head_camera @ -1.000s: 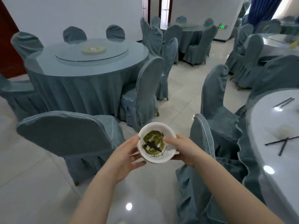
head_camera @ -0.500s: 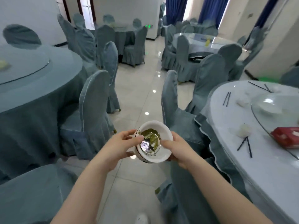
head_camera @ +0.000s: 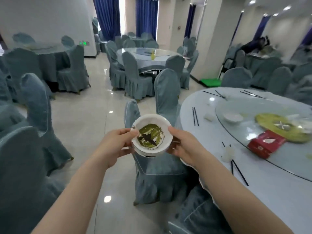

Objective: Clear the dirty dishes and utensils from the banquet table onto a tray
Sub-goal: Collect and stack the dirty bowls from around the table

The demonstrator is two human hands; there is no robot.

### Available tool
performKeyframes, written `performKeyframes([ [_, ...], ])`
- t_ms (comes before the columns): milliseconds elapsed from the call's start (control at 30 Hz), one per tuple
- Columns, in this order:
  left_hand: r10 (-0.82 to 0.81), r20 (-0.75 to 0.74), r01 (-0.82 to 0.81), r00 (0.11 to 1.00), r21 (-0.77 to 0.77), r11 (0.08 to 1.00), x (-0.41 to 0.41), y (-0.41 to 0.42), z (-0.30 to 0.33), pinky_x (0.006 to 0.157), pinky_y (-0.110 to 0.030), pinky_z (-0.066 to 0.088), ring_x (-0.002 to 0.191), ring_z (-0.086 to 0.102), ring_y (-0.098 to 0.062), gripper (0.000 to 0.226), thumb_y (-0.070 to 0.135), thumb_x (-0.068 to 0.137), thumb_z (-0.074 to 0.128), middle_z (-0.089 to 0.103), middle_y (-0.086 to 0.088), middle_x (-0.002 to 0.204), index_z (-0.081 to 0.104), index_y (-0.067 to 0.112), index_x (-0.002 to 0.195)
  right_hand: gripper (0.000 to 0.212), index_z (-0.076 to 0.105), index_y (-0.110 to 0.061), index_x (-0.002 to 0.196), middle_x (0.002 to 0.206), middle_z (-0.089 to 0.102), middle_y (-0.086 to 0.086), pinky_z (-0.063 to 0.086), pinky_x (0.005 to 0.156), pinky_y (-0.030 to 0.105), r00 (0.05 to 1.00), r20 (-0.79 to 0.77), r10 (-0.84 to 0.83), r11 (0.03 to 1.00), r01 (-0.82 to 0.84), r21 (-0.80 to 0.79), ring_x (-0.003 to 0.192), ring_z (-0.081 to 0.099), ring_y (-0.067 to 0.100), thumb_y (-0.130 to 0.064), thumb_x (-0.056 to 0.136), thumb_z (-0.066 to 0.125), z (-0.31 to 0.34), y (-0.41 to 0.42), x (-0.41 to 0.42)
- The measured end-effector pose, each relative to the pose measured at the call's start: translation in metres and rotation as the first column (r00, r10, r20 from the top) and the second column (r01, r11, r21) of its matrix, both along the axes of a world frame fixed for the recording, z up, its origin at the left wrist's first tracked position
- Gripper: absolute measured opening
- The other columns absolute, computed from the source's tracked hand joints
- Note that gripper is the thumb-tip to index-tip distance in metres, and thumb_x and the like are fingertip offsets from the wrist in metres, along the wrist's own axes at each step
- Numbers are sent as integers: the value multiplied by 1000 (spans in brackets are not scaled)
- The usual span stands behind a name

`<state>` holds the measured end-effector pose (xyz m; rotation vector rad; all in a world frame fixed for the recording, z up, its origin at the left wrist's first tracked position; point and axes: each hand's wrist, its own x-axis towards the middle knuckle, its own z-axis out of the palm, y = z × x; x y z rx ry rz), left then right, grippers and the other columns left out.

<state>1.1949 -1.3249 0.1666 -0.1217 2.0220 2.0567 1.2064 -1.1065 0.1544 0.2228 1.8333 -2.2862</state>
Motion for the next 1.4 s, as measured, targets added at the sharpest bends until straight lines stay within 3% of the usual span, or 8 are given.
performKeyframes([
  [233, -287, -57, 292, 956, 118, 949, -157, 37, 41, 59, -25, 58, 58, 68, -6, 34, 24, 91, 61, 73, 4, 67, 76, 18, 61, 17, 69, -13, 91, 71, 73, -3, 58, 68, 30, 918, -90, -386, 921, 389, 30, 67, 67, 13, -28, 92, 61, 54, 15, -90],
  [333, -382, -71, 389, 921, 161, 907, -209, 55, 62, 55, -24, 56, 57, 68, -7, 21, 18, 92, 59, 72, 4, 64, 71, 15, 75, 15, 68, -14, 86, 66, 72, -4, 54, 56, 25, 846, -95, -525, 849, 528, 12, 57, 67, 9, -26, 92, 61, 75, 18, -123],
  [467, -459, -111, 472, 881, 199, 859, -264, 78, 77, 63, -27, 58, 67, 71, -10, 11, 14, 92, 60, 76, -1, 77, 69, 9, 96, 15, 70, -15, 85, 69, 72, -5, 54, 60, 25, 762, -125, -636, 769, 639, -22, 59, 67, 9, -29, 89, 66, 90, 28, -153],
  [667, -535, -90, 538, 840, 267, 800, -313, 120, 67, 68, -31, 58, 85, 73, -16, 22, 18, 90, 65, 76, -2, 92, 65, 14, 112, 14, 71, -16, 82, 69, 71, -4, 55, 63, 26, 679, -85, -729, 685, 725, -72, 68, 63, 14, -28, 87, 69, 80, 58, -175],
  [867, -599, 26, 550, 801, 363, 752, -340, 177, 54, 70, -35, 58, 95, 67, -25, 22, 13, 93, 58, 66, -11, 105, 63, 12, 114, 20, 66, -11, 98, 76, 69, 4, 56, 74, 32, 617, 59, -785, 606, 784, -134, 72, 62, 19, -24, 84, 72, 46, 111, -197],
  [967, -643, 59, 582, 764, 368, 725, -362, 214, 40, 72, -37, 58, 98, 66, -31, 25, 12, 94, 55, 62, -17, 113, 58, 9, 118, 23, 64, -11, 102, 82, 68, 6, 55, 69, 33, 615, 125, -778, 599, 788, -144, 75, 63, 21, -25, 84, 71, 22, 156, -211],
  [1167, -669, 184, 602, 720, 314, 734, -416, 331, -8, 89, -44, 54, 100, 66, -34, 23, 12, 95, 50, 65, -19, 114, 58, 9, 116, 23, 67, -10, 95, 69, 70, 5, 54, 59, 30, 567, 264, -780, 562, 821, -102, 64, 66, 19, -28, 83, 71, -38, 269, -249],
  [1400, -649, 382, 576, 658, 299, 761, -438, 480, -72, 80, -41, 52, 97, 62, -29, 18, 14, 94, 52, 63, -14, 112, 60, 10, 110, 29, 66, -13, 98, 92, 67, 8, 54, 67, 34, 424, 376, -824, 443, 896, -41, 84, 64, 23, -38, 85, 68, -93, 391, -276],
])
